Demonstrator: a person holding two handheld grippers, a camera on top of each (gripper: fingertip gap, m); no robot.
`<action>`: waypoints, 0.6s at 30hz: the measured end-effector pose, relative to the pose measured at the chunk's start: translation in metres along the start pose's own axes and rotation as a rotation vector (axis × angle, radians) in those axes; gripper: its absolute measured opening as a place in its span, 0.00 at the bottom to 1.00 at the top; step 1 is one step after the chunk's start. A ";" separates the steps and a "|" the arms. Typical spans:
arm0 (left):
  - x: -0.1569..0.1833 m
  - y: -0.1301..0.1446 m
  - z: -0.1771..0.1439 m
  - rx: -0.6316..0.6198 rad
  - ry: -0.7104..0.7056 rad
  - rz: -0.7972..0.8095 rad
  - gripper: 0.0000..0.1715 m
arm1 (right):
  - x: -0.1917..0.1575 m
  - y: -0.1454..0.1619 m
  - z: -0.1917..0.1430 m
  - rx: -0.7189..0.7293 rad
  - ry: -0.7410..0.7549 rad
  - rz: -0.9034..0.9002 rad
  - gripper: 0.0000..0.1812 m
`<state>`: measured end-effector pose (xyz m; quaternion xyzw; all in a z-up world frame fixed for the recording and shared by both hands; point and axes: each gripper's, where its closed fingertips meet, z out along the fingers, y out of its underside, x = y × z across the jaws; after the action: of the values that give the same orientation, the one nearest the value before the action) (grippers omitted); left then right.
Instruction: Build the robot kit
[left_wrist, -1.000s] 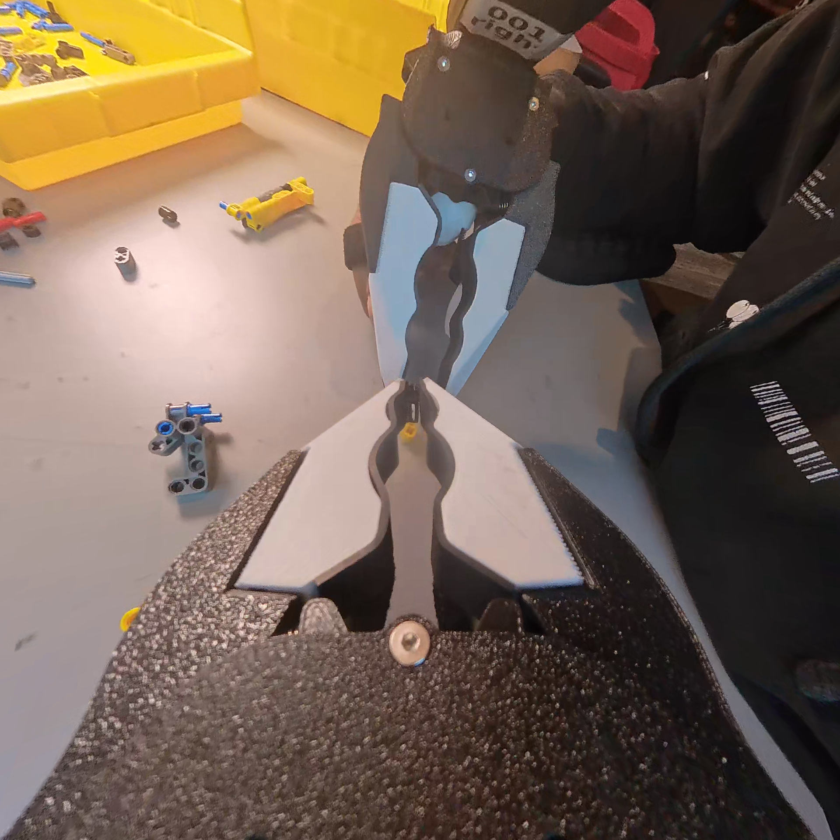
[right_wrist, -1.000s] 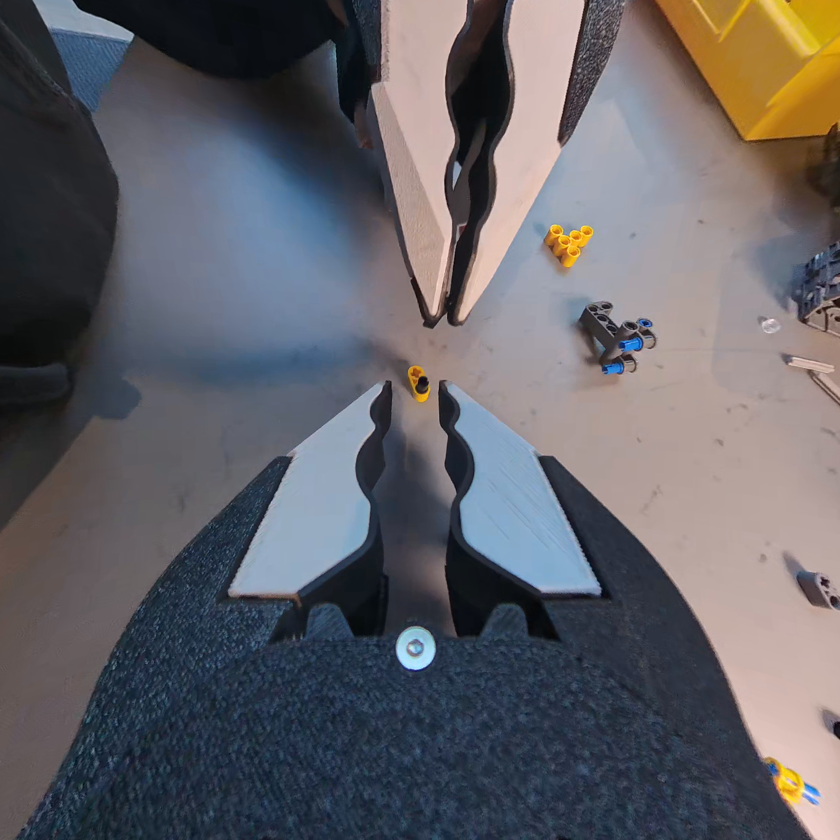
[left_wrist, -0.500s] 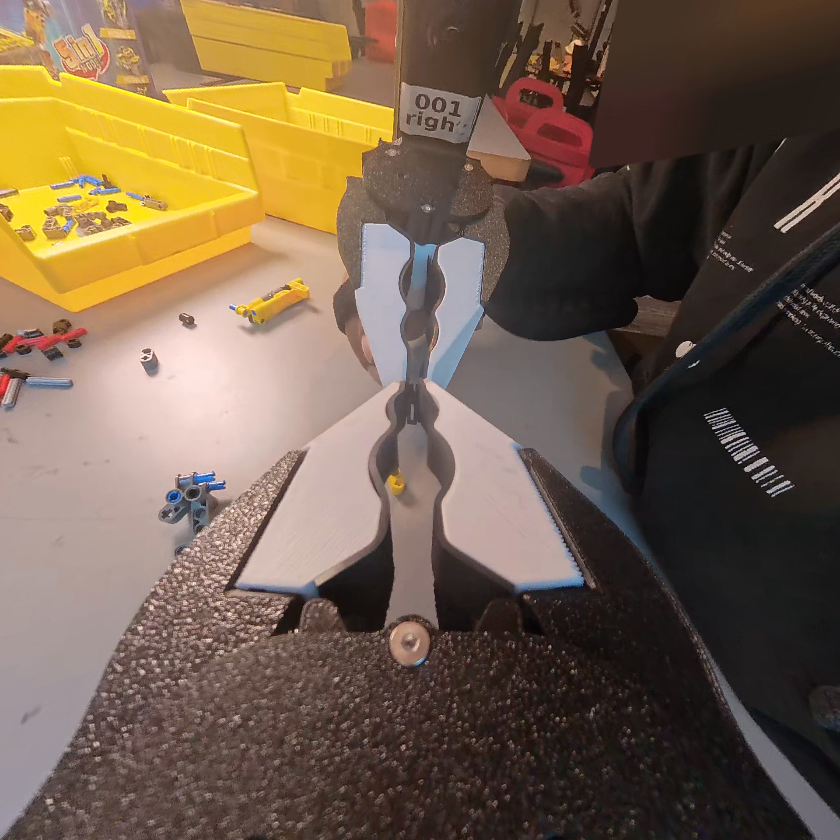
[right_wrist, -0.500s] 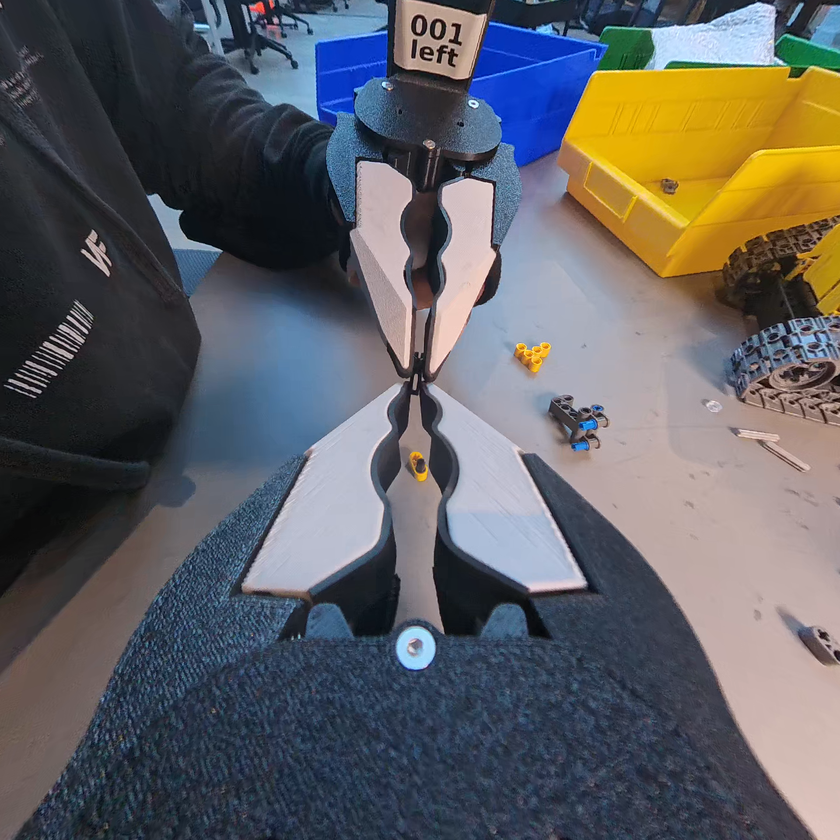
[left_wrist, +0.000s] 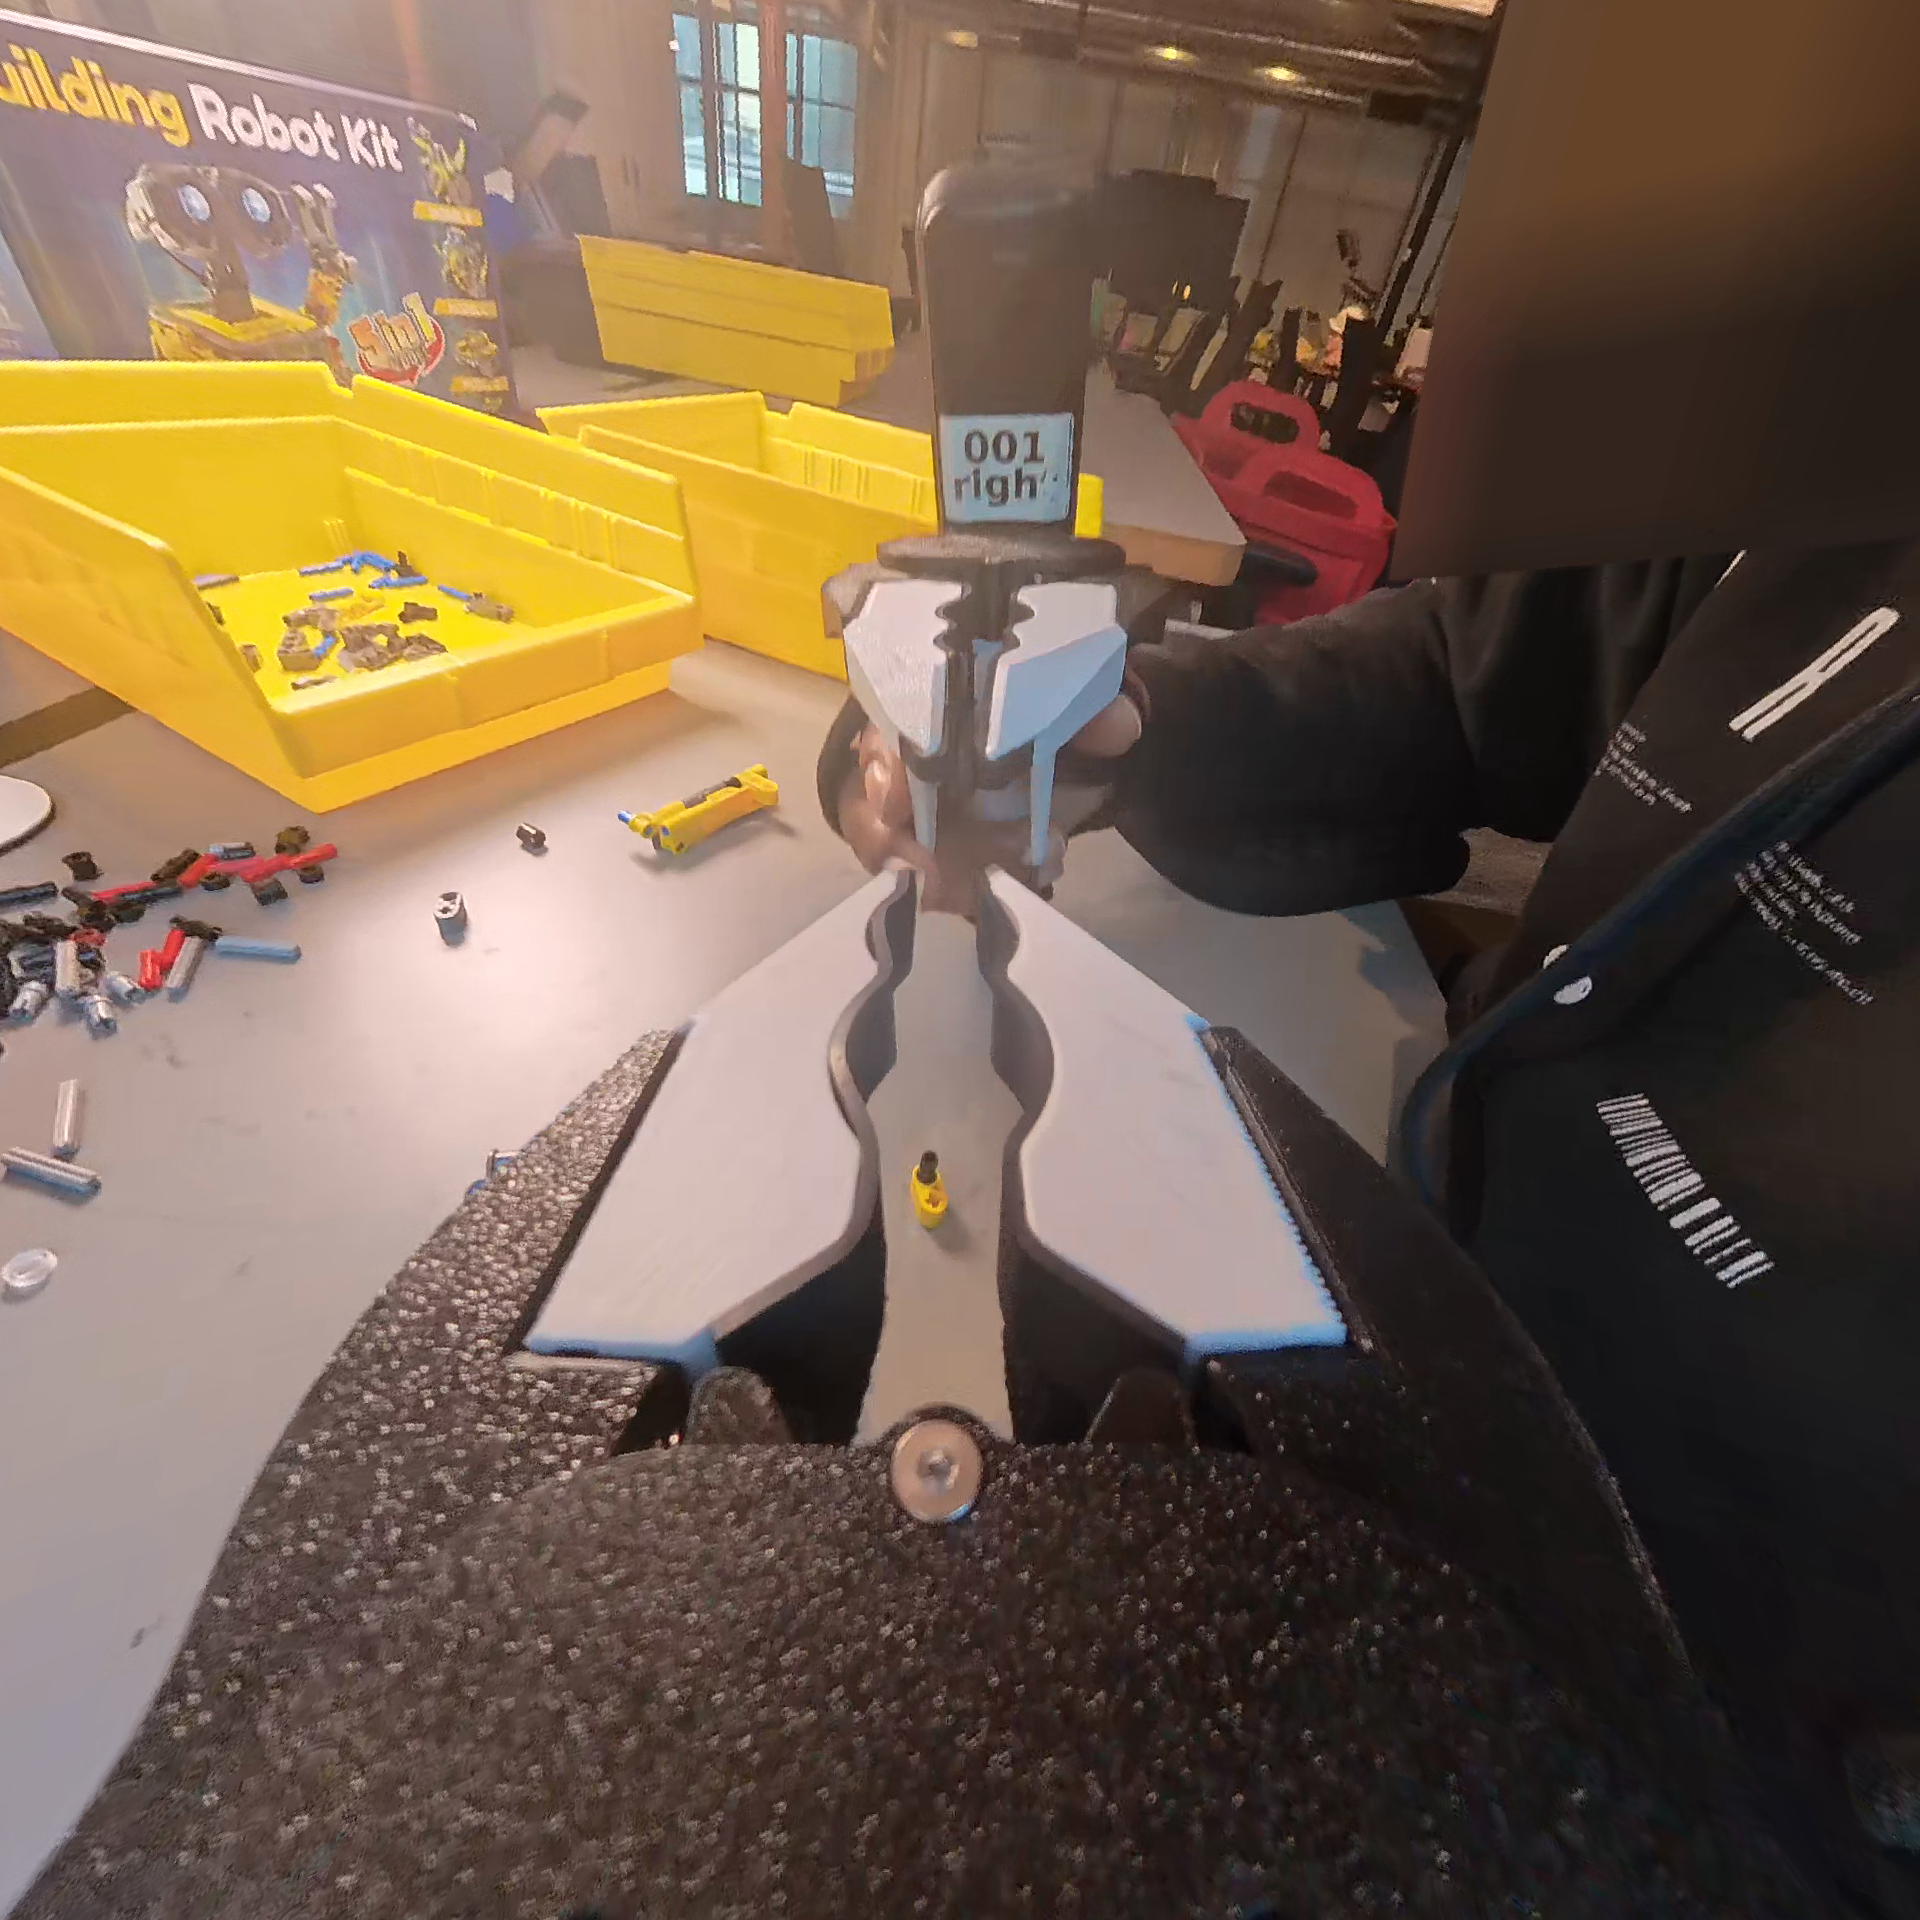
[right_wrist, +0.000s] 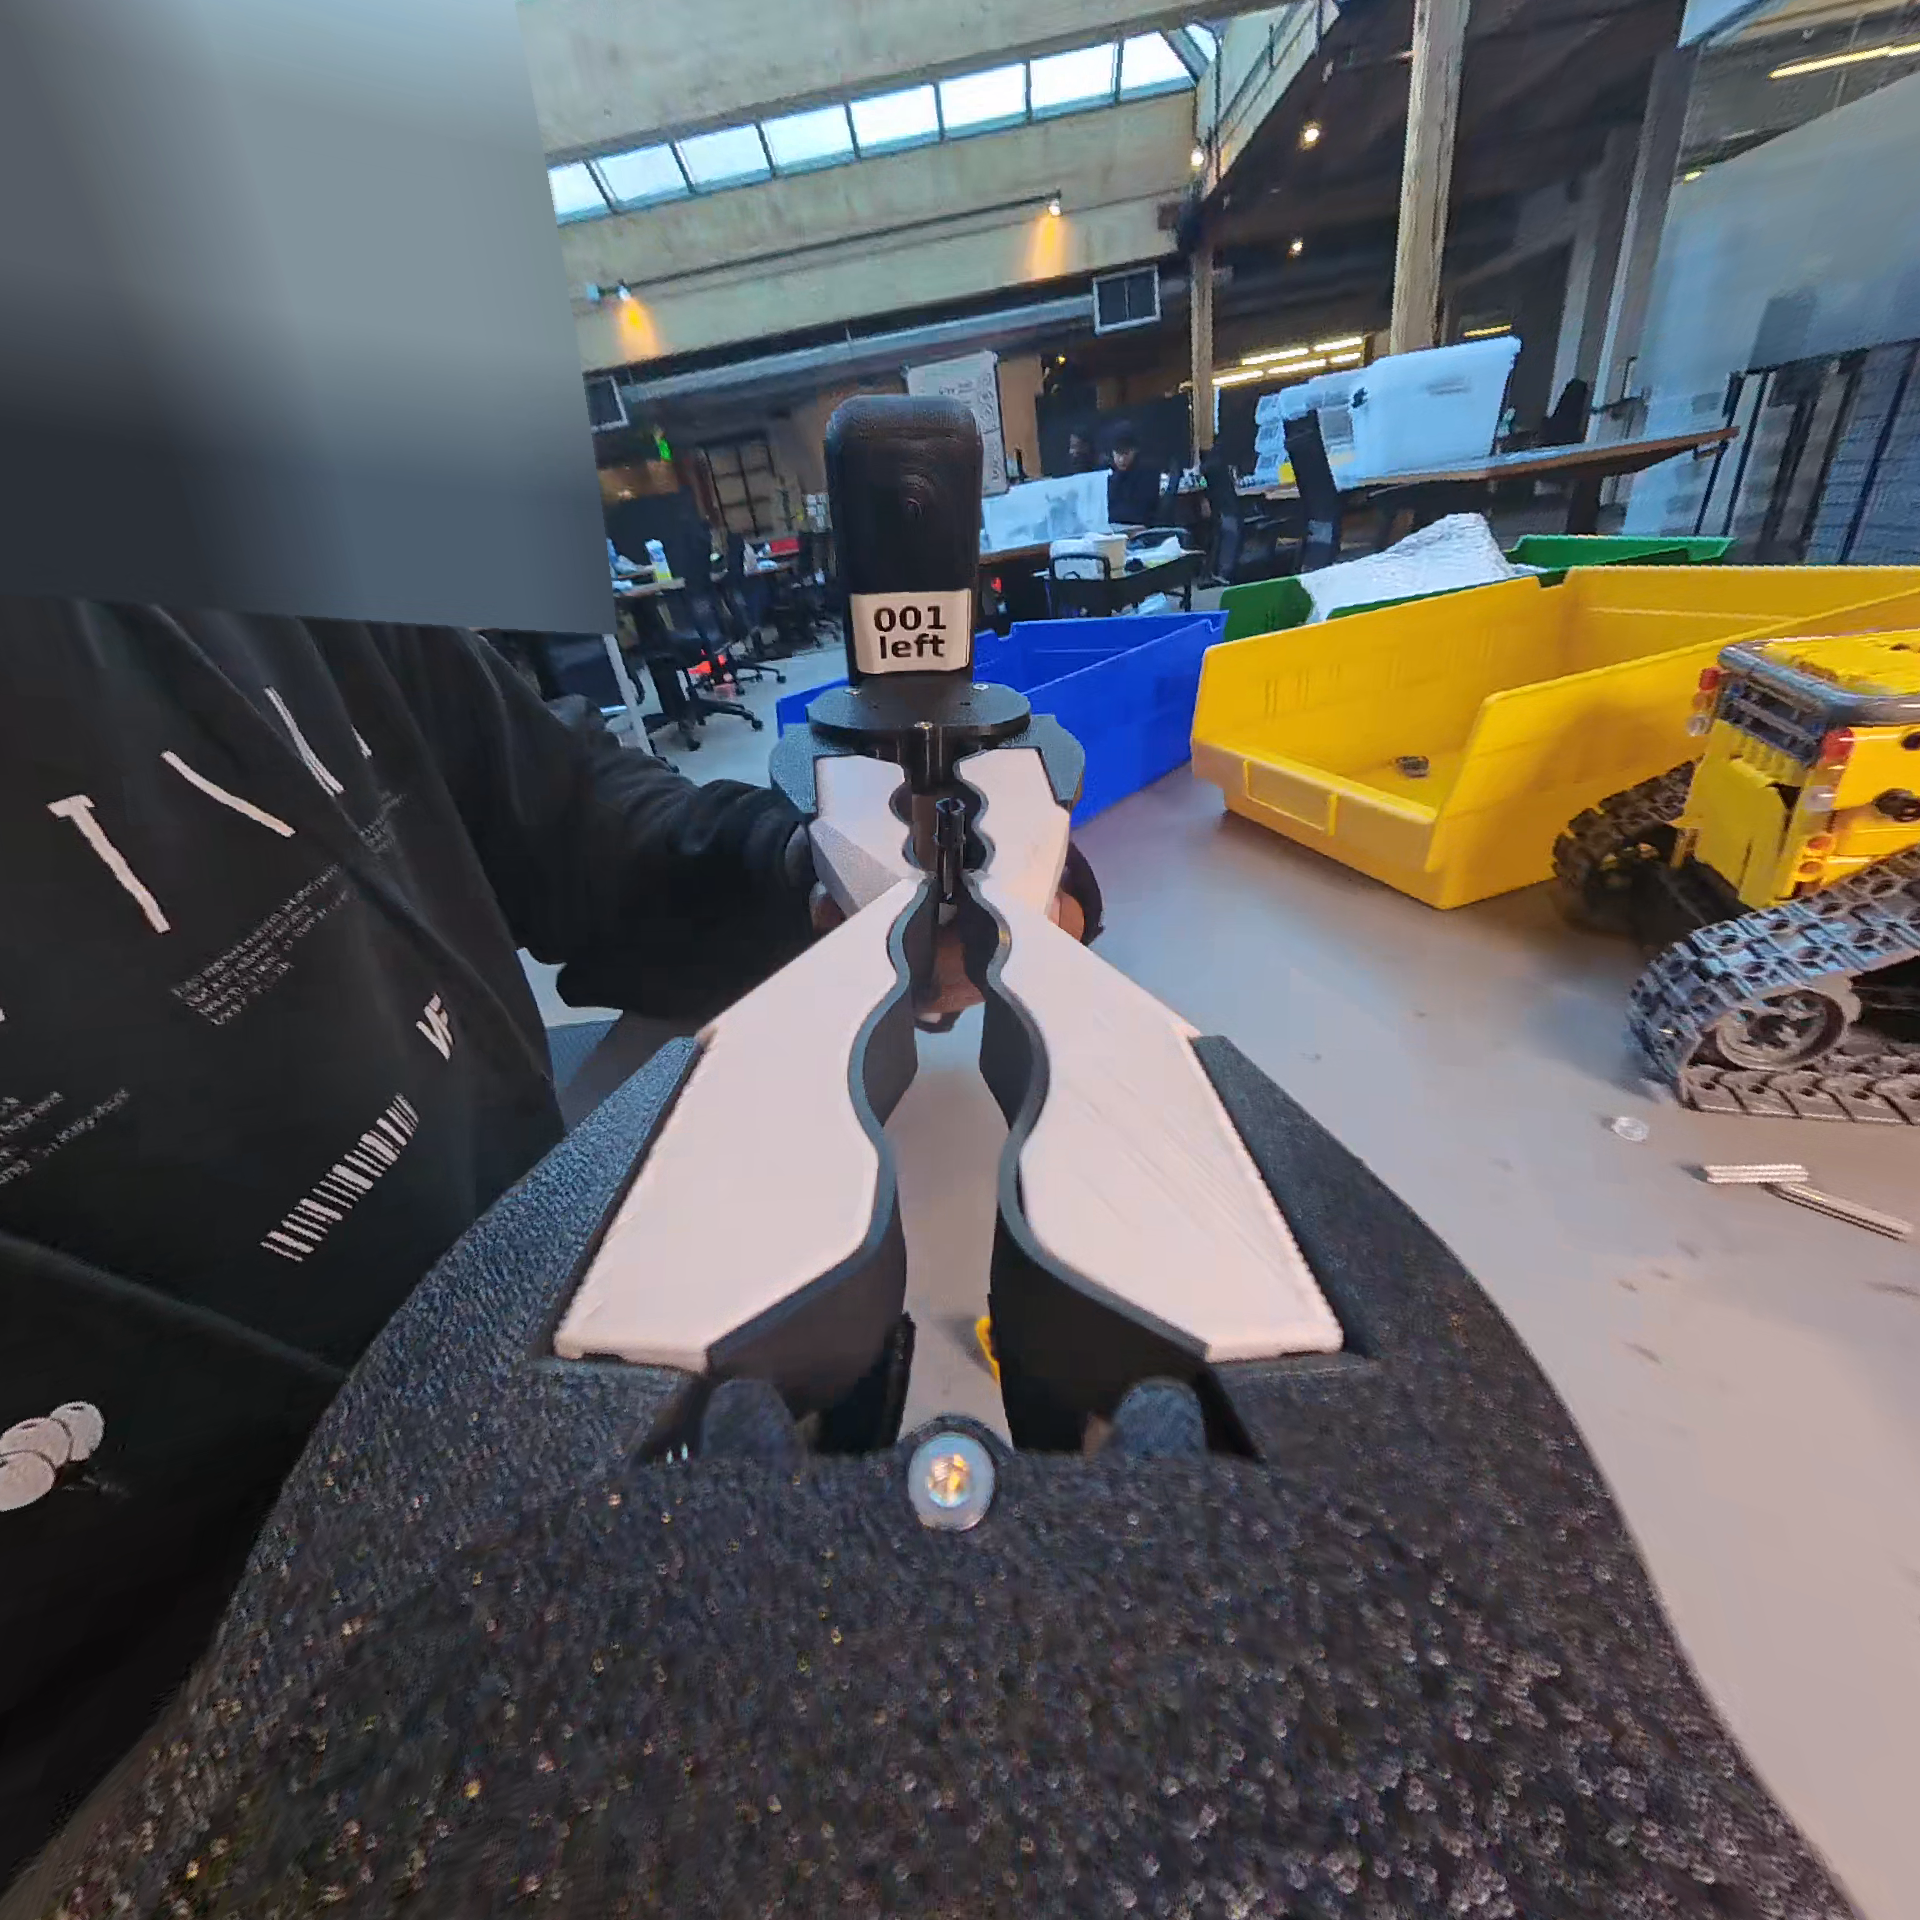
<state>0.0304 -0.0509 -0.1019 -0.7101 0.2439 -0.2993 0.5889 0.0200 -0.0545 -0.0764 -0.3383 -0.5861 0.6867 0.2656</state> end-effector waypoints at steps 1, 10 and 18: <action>0.001 -0.004 -0.001 0.018 -0.001 0.003 0.05 | -0.002 0.001 0.001 0.002 -0.012 0.011 0.02; -0.011 -0.017 -0.011 0.012 -0.231 0.285 0.04 | 0.011 0.000 0.006 0.057 0.041 0.159 0.02; -0.018 -0.019 -0.016 -0.050 -0.405 0.577 0.01 | 0.020 0.001 0.013 0.124 0.046 0.417 0.02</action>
<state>0.0066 -0.0456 -0.0842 -0.6712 0.3200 0.0324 0.6679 -0.0026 -0.0480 -0.0796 -0.4510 -0.4537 0.7536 0.1514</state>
